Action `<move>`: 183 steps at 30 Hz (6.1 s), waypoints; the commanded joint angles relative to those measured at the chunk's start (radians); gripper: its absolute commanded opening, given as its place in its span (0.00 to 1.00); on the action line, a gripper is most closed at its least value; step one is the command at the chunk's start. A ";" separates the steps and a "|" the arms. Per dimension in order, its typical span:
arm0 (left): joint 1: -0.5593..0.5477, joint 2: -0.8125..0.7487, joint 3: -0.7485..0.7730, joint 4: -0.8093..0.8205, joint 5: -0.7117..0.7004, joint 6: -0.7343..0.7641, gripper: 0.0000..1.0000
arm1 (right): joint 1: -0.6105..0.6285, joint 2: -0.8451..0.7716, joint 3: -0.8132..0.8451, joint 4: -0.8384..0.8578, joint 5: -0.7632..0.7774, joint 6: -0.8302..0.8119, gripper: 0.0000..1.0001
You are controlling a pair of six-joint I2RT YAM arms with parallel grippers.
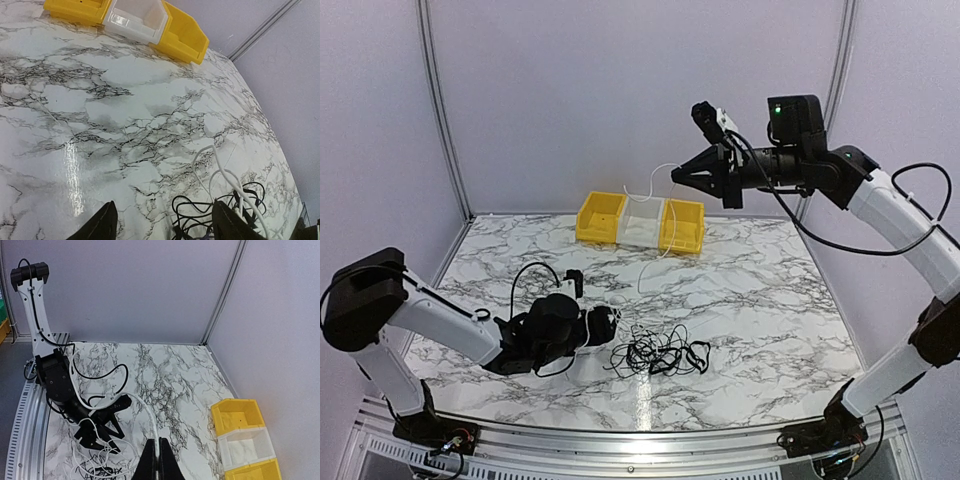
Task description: Untangle the cables
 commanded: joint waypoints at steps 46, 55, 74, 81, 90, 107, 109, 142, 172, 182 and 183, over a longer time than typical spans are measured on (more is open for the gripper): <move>-0.064 -0.028 0.310 -0.867 -0.134 0.517 0.76 | -0.171 0.126 -0.095 0.134 0.104 0.034 0.00; -0.070 -0.175 0.176 -0.793 -0.123 0.260 0.76 | -0.250 0.328 0.075 0.172 0.206 0.037 0.00; -0.071 -0.284 0.080 -0.778 -0.210 0.251 0.78 | -0.379 0.849 0.508 0.216 0.238 0.115 0.00; -0.072 -0.266 0.089 -0.775 -0.232 0.242 0.78 | -0.378 0.944 0.518 0.230 0.310 0.124 0.00; -0.072 -0.211 0.115 -0.762 -0.242 0.258 0.78 | -0.378 0.979 0.511 0.232 0.403 0.141 0.00; -0.072 -0.221 0.079 -0.727 -0.225 0.224 0.78 | -0.357 0.963 0.519 0.144 0.415 0.100 0.19; -0.072 -0.234 0.072 -0.722 -0.224 0.218 0.78 | -0.358 0.911 0.486 0.133 0.412 0.093 0.25; -0.089 -0.252 -0.008 -0.382 -0.096 0.305 0.94 | -0.033 0.075 -0.662 0.099 -0.060 -0.177 0.53; 0.169 0.006 0.037 -0.327 0.513 0.251 0.32 | 0.157 0.478 -0.279 0.126 0.039 -0.134 0.33; 0.145 -0.108 0.044 -0.297 0.451 0.370 0.00 | 0.153 0.472 -0.256 0.125 0.041 -0.114 0.40; 0.130 -0.143 0.037 -0.292 0.449 0.415 0.01 | 0.154 0.462 -0.256 0.139 0.058 -0.099 0.44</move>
